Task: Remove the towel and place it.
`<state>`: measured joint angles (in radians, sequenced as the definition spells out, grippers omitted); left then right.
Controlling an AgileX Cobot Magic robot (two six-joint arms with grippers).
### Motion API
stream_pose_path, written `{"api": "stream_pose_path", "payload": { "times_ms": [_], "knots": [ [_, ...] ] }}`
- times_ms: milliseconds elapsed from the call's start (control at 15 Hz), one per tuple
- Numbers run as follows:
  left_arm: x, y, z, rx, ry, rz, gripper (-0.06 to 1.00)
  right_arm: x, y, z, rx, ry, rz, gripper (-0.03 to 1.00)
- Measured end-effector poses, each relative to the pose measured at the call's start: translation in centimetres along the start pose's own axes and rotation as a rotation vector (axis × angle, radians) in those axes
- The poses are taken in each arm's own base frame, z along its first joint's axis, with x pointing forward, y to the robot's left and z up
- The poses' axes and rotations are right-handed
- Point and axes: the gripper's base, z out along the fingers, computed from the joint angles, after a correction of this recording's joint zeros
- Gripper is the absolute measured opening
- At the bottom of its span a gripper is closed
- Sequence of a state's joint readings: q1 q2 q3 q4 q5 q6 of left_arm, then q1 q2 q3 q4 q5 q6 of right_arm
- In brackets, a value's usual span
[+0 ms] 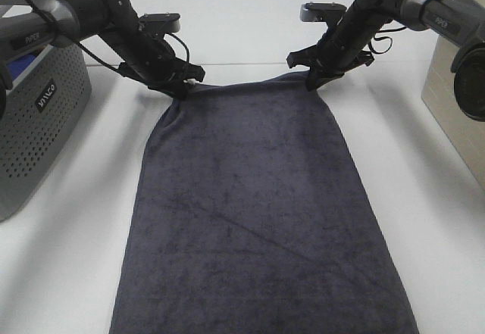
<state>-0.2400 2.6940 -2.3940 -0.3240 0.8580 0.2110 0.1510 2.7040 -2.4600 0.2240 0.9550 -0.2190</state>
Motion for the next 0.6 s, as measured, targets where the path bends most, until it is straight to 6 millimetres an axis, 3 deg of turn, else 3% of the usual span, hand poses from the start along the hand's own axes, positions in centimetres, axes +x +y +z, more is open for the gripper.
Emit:
{"api": "stream_pose_path", "payload": {
  "times_ms": [600],
  "knots": [
    [-3.1, 0.7, -0.6, -0.086, -0.342, 0.062, 0.01, -2.0, -0.5, -0.5, 0.074, -0.208, -0.023, 0.01]
  ]
}}
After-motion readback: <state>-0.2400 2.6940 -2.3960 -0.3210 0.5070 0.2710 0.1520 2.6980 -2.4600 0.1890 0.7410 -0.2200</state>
